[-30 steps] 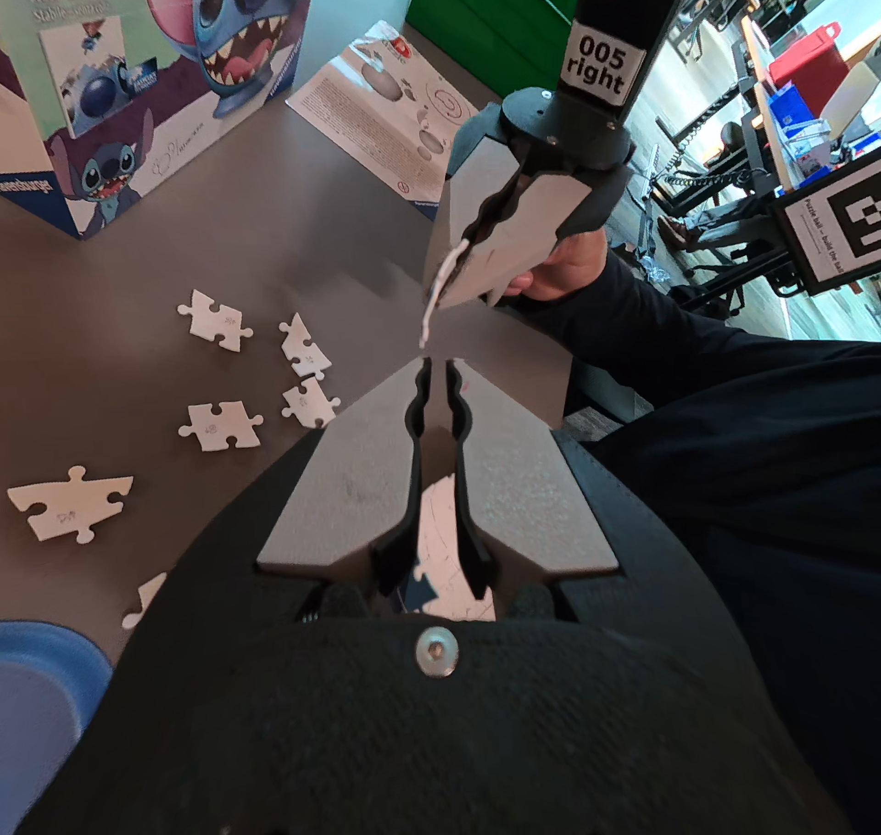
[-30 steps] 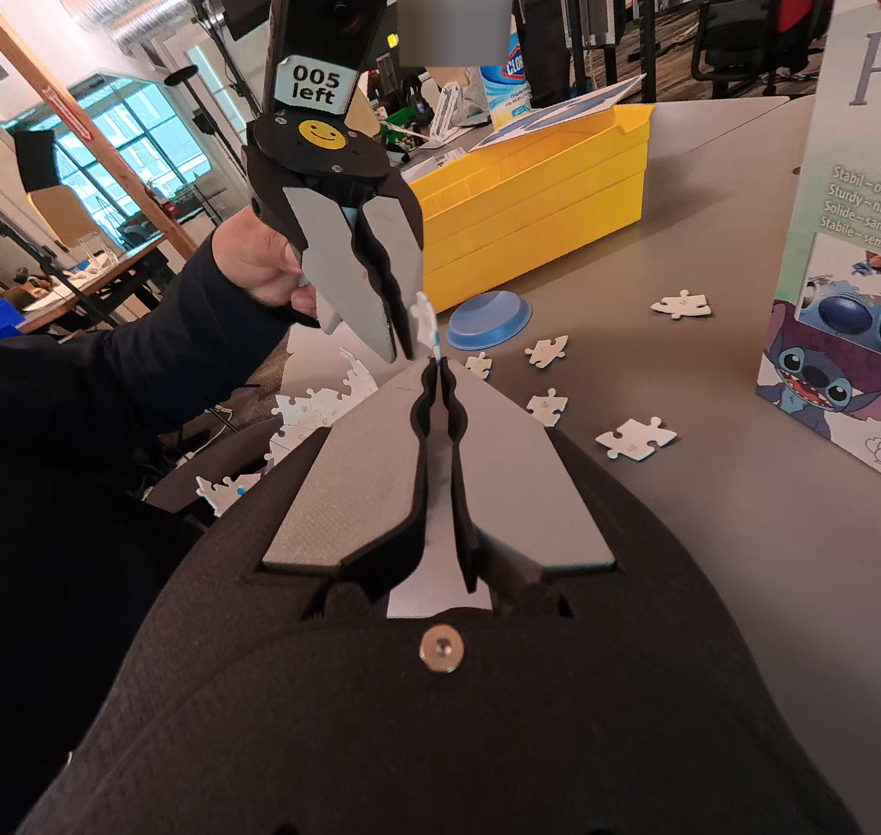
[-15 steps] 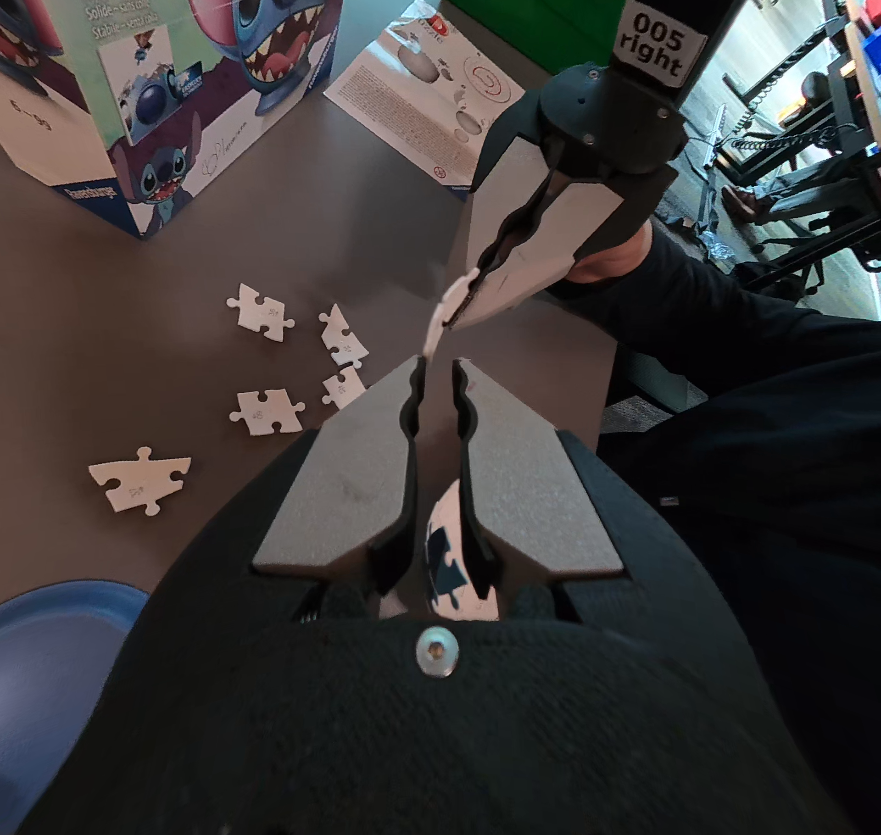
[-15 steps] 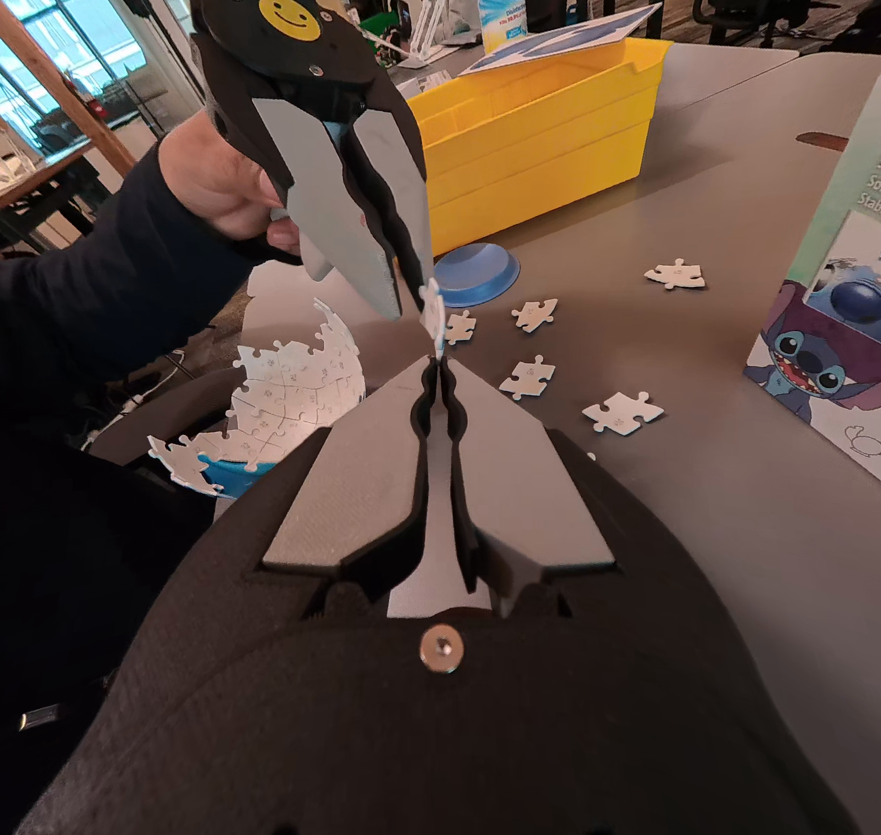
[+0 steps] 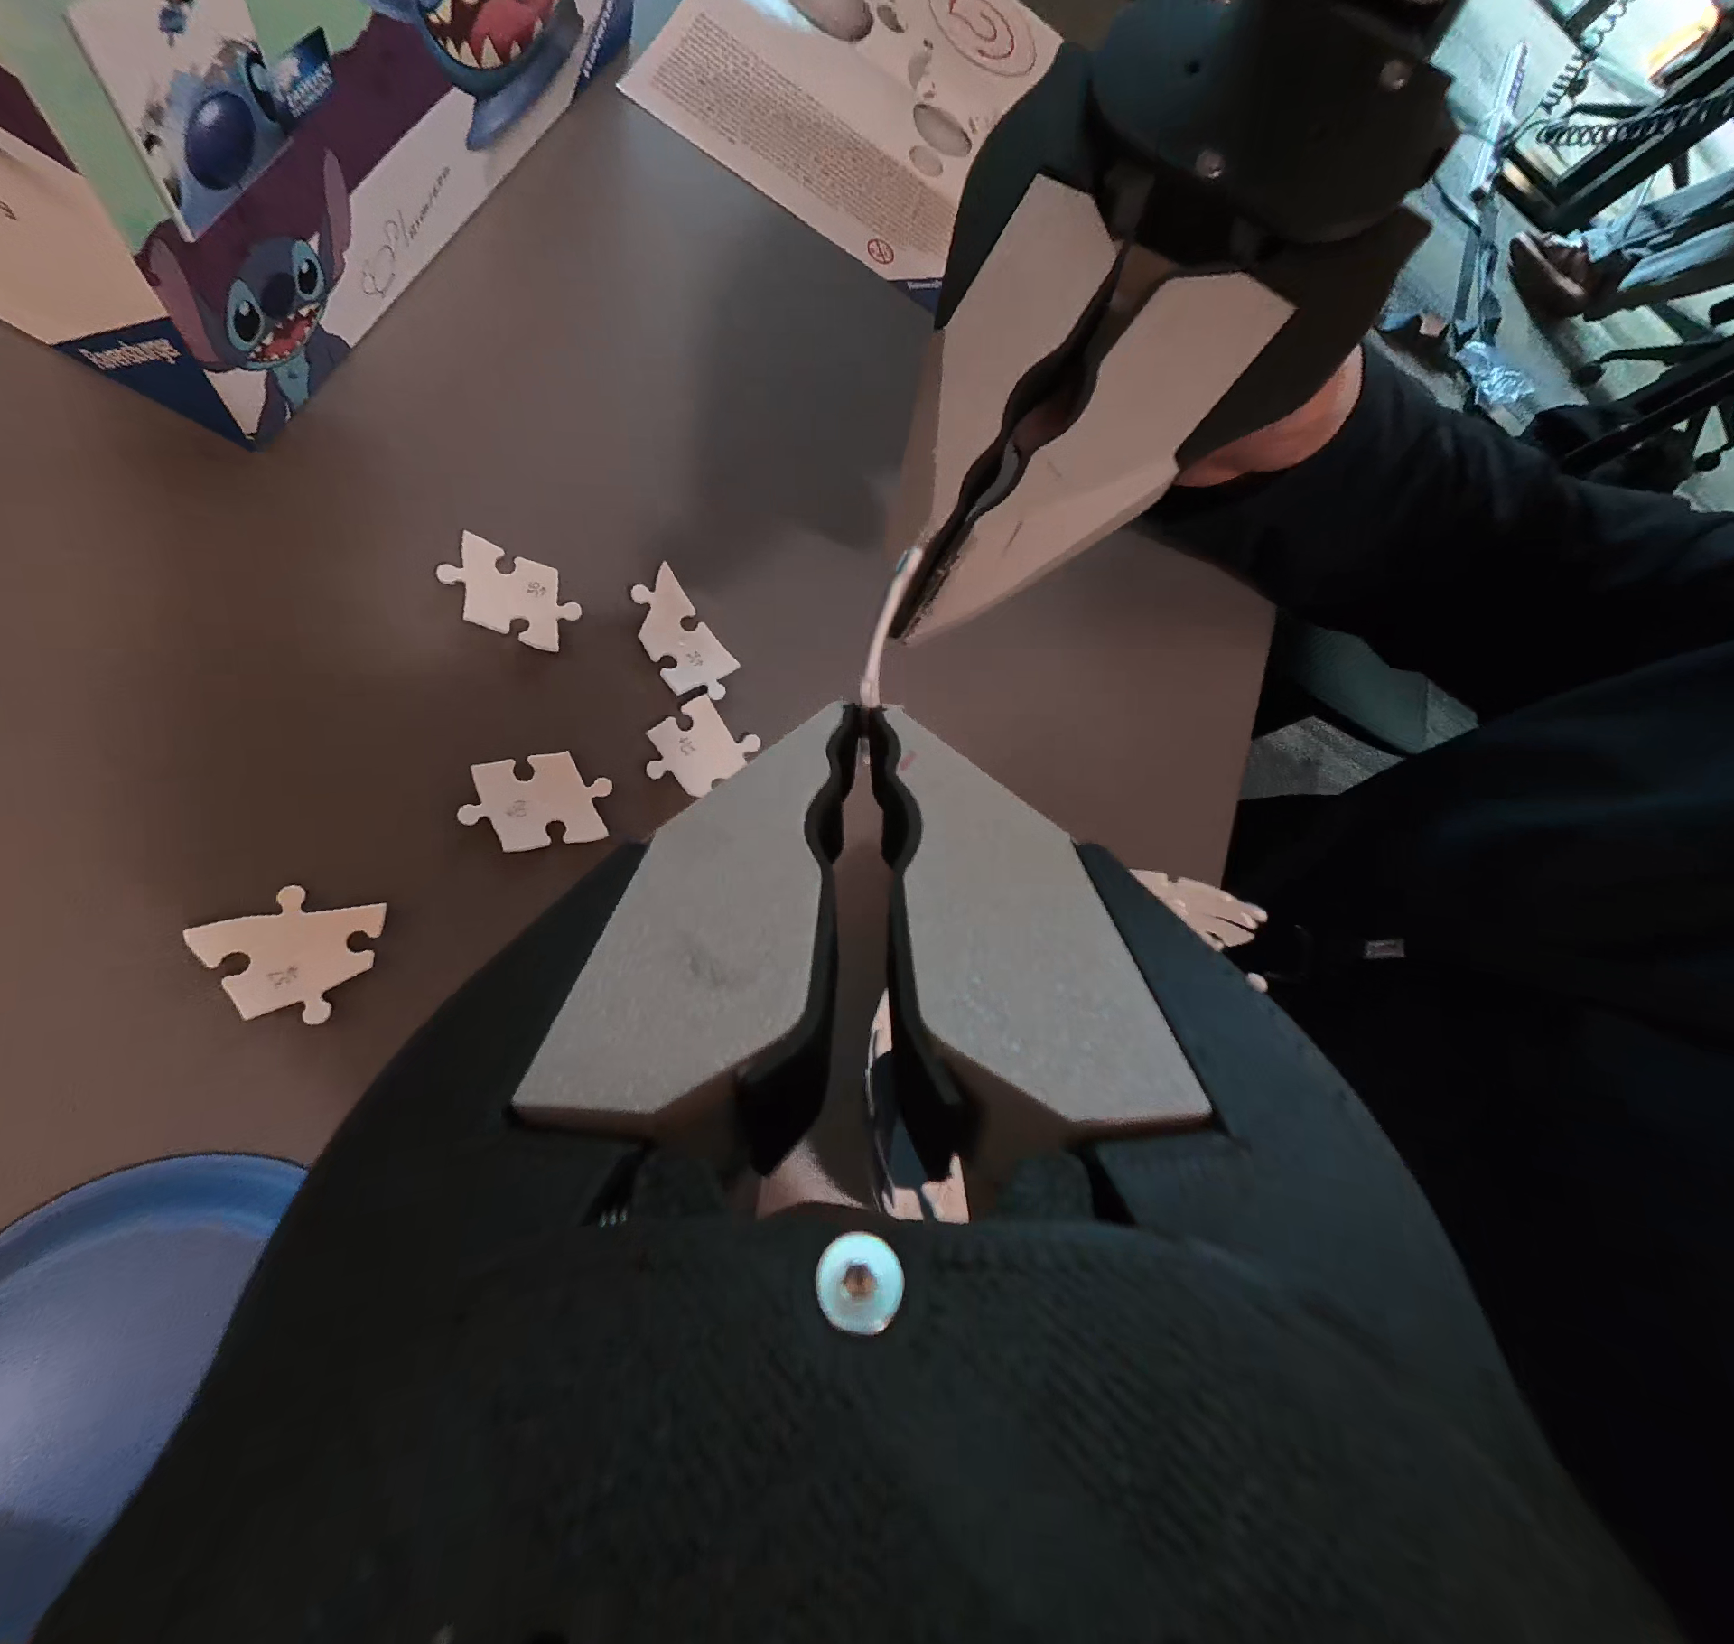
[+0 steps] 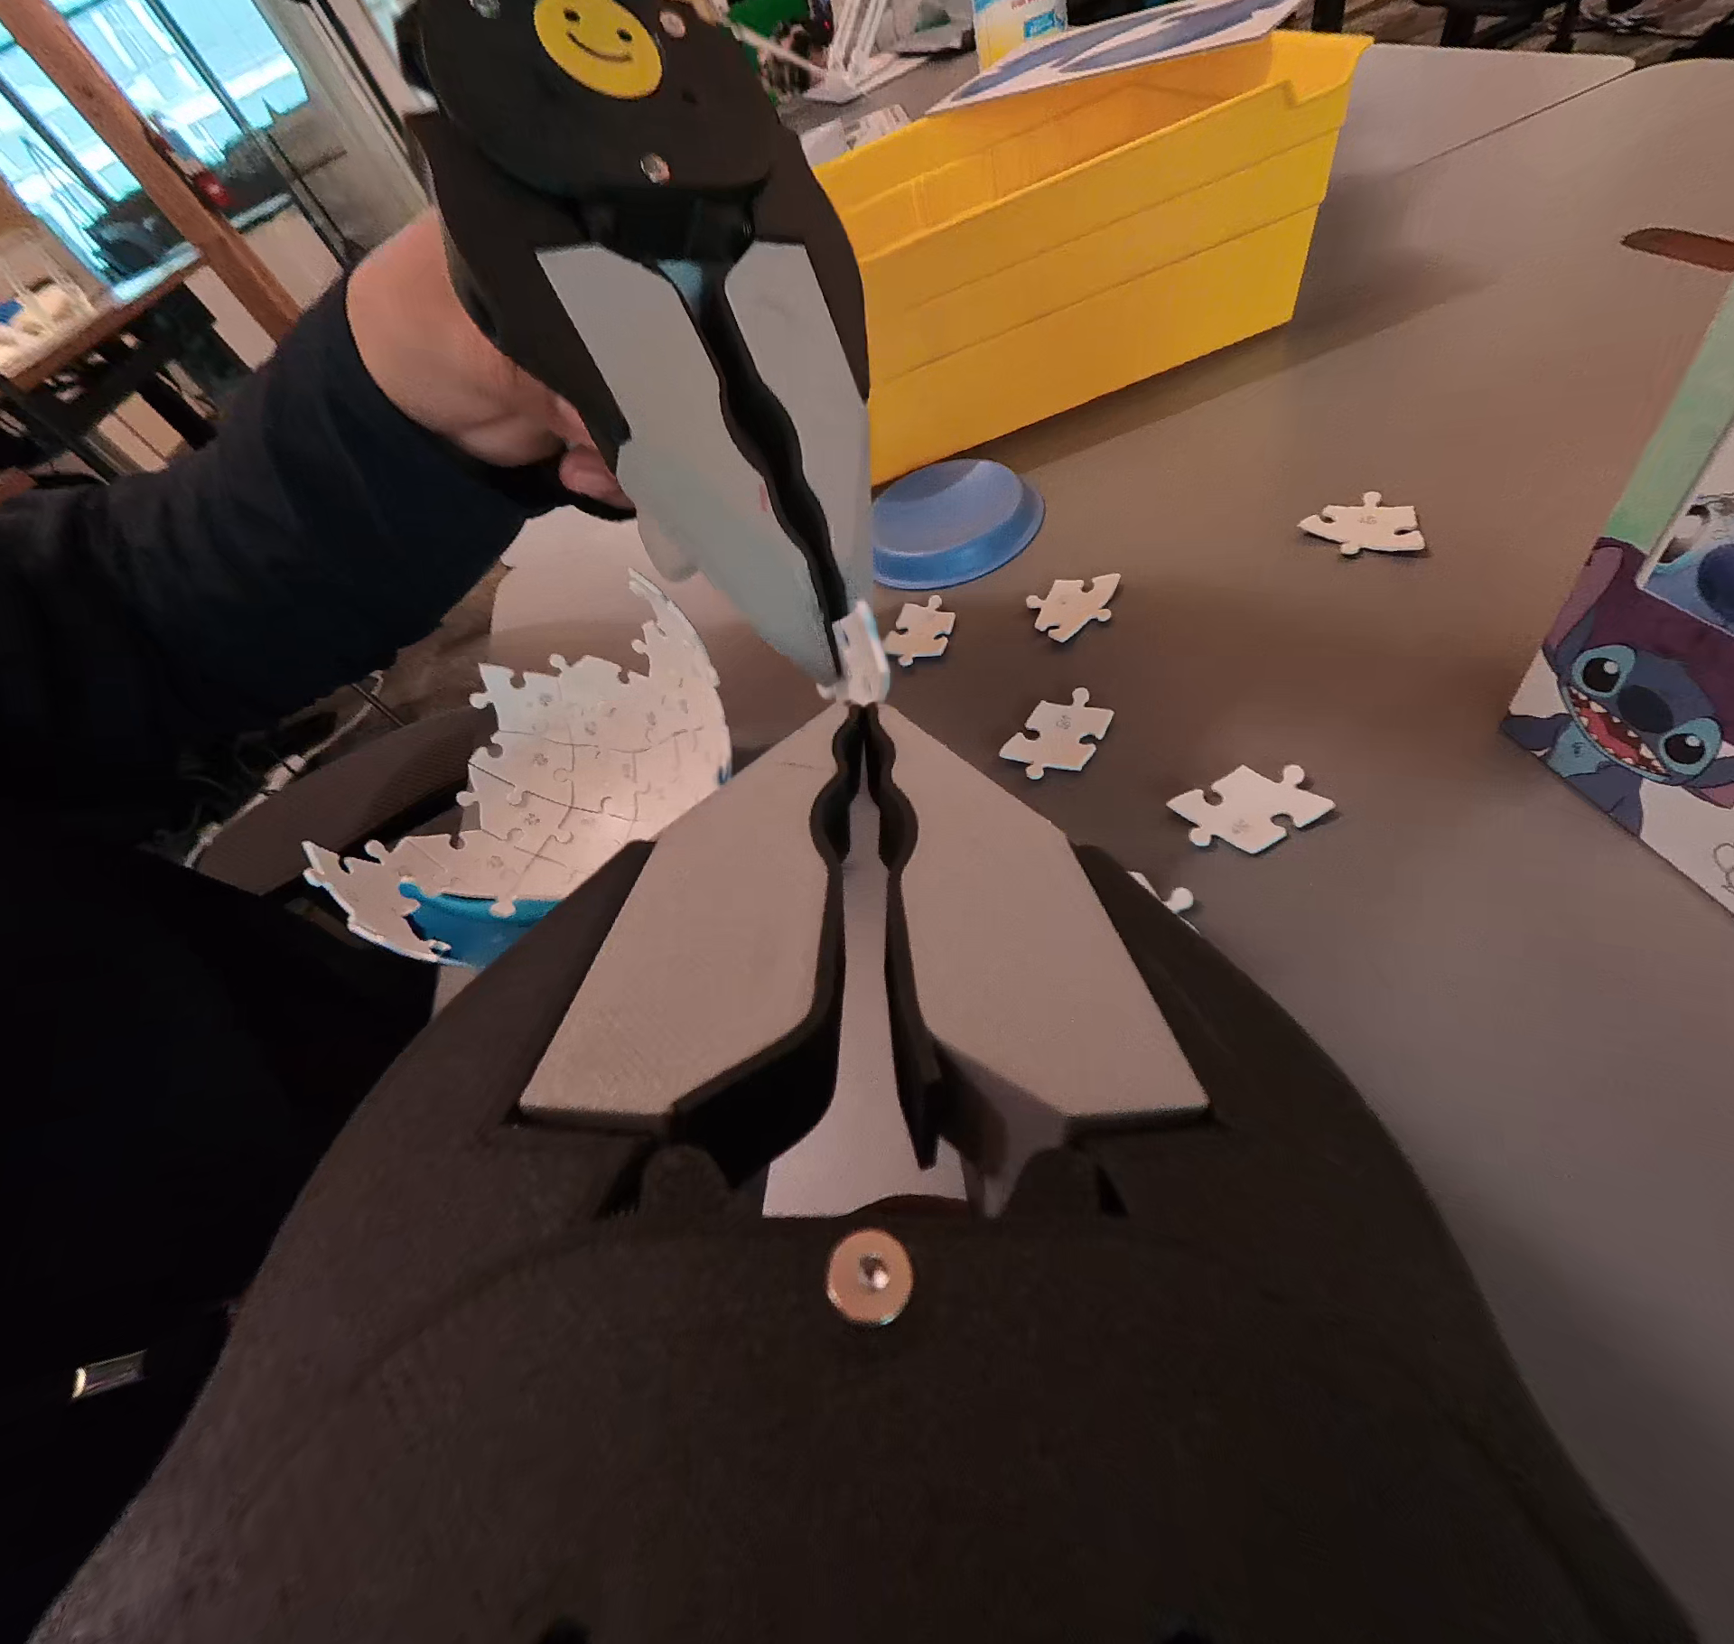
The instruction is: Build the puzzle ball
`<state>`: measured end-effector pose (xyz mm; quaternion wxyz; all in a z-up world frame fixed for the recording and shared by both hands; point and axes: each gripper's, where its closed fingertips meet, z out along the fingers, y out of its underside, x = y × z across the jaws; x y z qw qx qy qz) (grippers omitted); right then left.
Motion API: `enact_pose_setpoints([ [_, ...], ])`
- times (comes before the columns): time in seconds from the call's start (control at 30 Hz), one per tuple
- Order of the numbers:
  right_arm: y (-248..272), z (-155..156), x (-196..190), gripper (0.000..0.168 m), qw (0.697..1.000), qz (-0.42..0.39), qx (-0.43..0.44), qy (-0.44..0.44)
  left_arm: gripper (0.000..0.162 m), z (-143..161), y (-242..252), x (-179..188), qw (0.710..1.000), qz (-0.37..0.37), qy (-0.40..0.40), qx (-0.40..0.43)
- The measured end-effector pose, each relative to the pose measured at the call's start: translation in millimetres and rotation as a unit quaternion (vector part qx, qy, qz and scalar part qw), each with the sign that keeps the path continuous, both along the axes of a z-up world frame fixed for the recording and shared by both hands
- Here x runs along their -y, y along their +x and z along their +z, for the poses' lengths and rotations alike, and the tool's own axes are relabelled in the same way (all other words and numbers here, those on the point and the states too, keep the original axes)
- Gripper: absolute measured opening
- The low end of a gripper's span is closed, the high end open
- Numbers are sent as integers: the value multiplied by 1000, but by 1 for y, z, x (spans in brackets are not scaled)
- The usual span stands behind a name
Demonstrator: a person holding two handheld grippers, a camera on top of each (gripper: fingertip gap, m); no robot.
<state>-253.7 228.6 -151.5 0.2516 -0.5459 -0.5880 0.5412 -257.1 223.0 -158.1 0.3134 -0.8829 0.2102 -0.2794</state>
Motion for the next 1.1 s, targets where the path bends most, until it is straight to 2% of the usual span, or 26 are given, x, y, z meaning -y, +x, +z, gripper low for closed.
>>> enact_pose_setpoints([
  [0.47,-3,-2,-2,0,1000,1,0,-27,0,-3,0,0,1000,1,-4,13],
  [0.8,2,18,8,9,997,40,-51,-46,0,-2,5,11,999,-28,-20,27],
  [0.9,1,14,8,0,998,37,-44,-33,0,-3,8,14,999,-37,-23,27],
  [1.1,-1,9,9,3,998,40,-33,-33,0,-3,7,14,999,-39,-17,25],
])
